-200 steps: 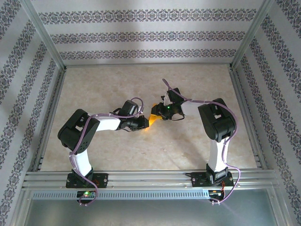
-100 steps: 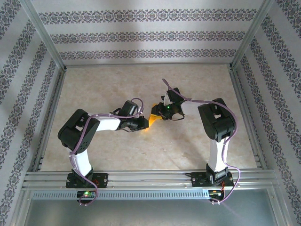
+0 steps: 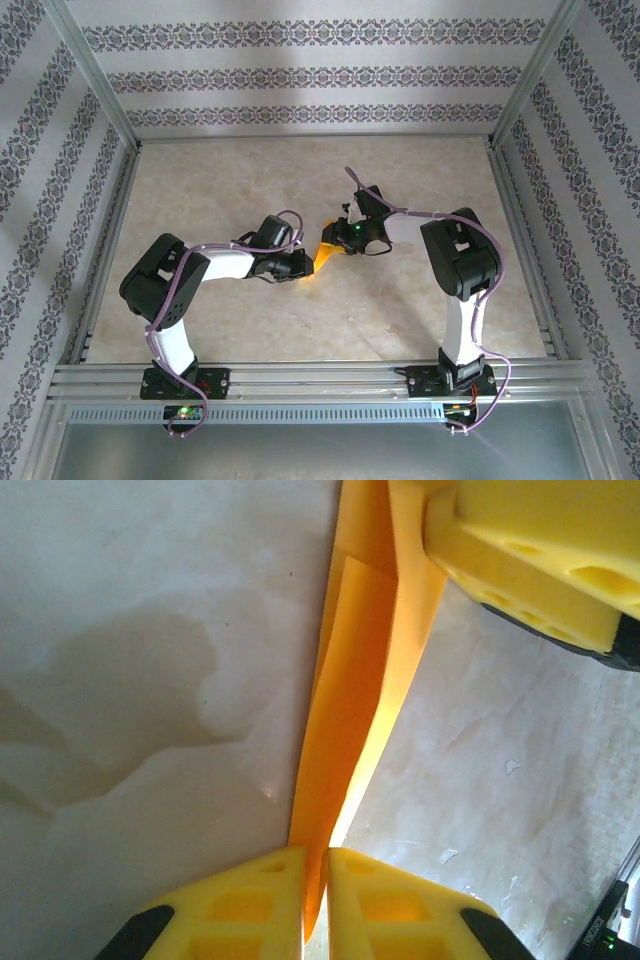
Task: Fold a paper plane with a square sheet of paper (pick it up from the middle)
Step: Fold the wing for the fifth time at the center of the table.
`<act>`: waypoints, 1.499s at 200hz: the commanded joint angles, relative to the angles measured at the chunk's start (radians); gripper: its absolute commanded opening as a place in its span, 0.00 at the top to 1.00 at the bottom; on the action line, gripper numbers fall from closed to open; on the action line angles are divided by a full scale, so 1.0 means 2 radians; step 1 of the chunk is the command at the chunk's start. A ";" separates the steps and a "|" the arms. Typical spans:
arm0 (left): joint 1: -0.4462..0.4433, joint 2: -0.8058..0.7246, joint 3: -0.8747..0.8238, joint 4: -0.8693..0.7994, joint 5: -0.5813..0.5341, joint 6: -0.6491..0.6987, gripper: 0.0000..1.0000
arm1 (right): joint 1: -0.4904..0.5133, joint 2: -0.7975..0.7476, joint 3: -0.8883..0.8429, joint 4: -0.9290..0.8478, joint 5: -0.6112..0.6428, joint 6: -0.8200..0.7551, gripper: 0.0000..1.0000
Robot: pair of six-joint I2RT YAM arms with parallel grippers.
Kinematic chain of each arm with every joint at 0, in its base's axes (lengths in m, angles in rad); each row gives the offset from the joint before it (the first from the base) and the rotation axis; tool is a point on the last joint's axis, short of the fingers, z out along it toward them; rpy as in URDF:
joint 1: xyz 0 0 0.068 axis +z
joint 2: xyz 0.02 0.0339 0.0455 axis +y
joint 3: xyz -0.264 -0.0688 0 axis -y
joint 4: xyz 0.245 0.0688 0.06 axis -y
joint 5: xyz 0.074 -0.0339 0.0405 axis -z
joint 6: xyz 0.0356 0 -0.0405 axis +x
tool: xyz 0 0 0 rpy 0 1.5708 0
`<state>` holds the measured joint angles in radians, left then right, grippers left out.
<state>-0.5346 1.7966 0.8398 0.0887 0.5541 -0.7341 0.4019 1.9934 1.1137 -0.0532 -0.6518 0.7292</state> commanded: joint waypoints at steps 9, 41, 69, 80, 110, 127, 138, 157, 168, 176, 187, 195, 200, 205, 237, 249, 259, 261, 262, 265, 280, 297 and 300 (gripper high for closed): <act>0.001 0.001 0.004 -0.048 -0.003 0.014 0.87 | -0.002 0.036 -0.009 -0.044 0.054 -0.011 0.60; 0.002 -0.064 0.029 -0.104 -0.046 0.044 0.84 | -0.002 0.037 -0.005 -0.050 0.056 -0.012 0.60; 0.001 -0.086 0.039 -0.090 -0.045 0.043 0.80 | -0.003 0.037 -0.003 -0.053 0.057 -0.013 0.61; 0.000 -0.080 0.039 -0.058 -0.026 0.027 0.80 | -0.004 0.039 -0.003 -0.054 0.056 -0.012 0.61; -0.012 -0.036 0.053 0.006 0.000 -0.005 0.84 | -0.004 0.041 -0.003 -0.055 0.056 -0.010 0.60; -0.019 -0.011 0.067 0.011 0.001 -0.007 0.86 | -0.004 0.042 -0.003 -0.056 0.054 -0.010 0.60; -0.021 0.001 0.070 0.010 -0.004 -0.009 0.88 | -0.004 0.043 -0.002 -0.056 0.054 -0.009 0.60; -0.021 0.013 0.075 0.004 -0.004 -0.007 0.88 | -0.004 0.043 -0.002 -0.058 0.054 -0.010 0.60; -0.022 0.019 0.076 0.004 -0.001 -0.008 0.88 | -0.004 0.043 -0.002 -0.059 0.055 -0.009 0.60; -0.023 0.022 0.075 0.003 -0.001 -0.008 0.88 | -0.003 0.044 -0.002 -0.060 0.055 -0.009 0.61; -0.023 0.025 0.074 -0.003 -0.004 -0.006 0.88 | -0.004 0.044 -0.002 -0.060 0.056 -0.009 0.61; -0.023 0.027 0.075 -0.008 -0.006 -0.004 0.88 | -0.004 0.044 -0.002 -0.061 0.056 -0.009 0.61; -0.023 0.028 0.074 -0.010 -0.009 -0.004 0.88 | -0.004 0.044 -0.002 -0.061 0.056 -0.009 0.60; -0.024 0.029 0.073 -0.013 -0.012 -0.003 0.88 | -0.004 0.044 -0.002 -0.062 0.057 -0.009 0.61; -0.023 0.031 0.065 -0.026 -0.026 0.004 0.88 | -0.005 0.046 -0.002 -0.066 0.059 -0.009 0.61; -0.023 0.032 0.063 -0.030 -0.030 0.005 0.88 | -0.005 0.046 -0.002 -0.067 0.059 -0.009 0.61; -0.023 0.032 0.061 -0.030 -0.032 0.006 0.89 | -0.005 0.047 -0.002 -0.067 0.060 -0.009 0.61; -0.023 0.033 0.060 -0.030 -0.033 0.006 0.89 | -0.005 0.047 -0.002 -0.068 0.060 -0.009 0.61; -0.023 0.033 0.061 -0.030 -0.033 0.007 0.89 | -0.005 0.048 -0.001 -0.068 0.060 -0.009 0.61; -0.023 0.033 0.060 -0.032 -0.034 0.007 0.89 | -0.005 0.048 -0.001 -0.068 0.060 -0.009 0.61; -0.023 0.034 0.058 -0.033 -0.036 0.007 0.89 | -0.005 0.049 0.000 -0.070 0.060 -0.009 0.61; -0.023 0.034 0.056 -0.032 -0.035 0.007 0.90 | -0.005 0.048 0.000 -0.071 0.061 -0.009 0.61; -0.023 0.034 0.055 -0.032 -0.035 0.007 0.90 | -0.004 0.049 0.000 -0.072 0.061 -0.009 0.61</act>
<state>-0.5701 1.8503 0.9653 0.0597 0.5030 -0.7376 0.4015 2.0064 1.1419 -0.0975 -0.6510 0.7296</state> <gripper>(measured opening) 0.108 0.393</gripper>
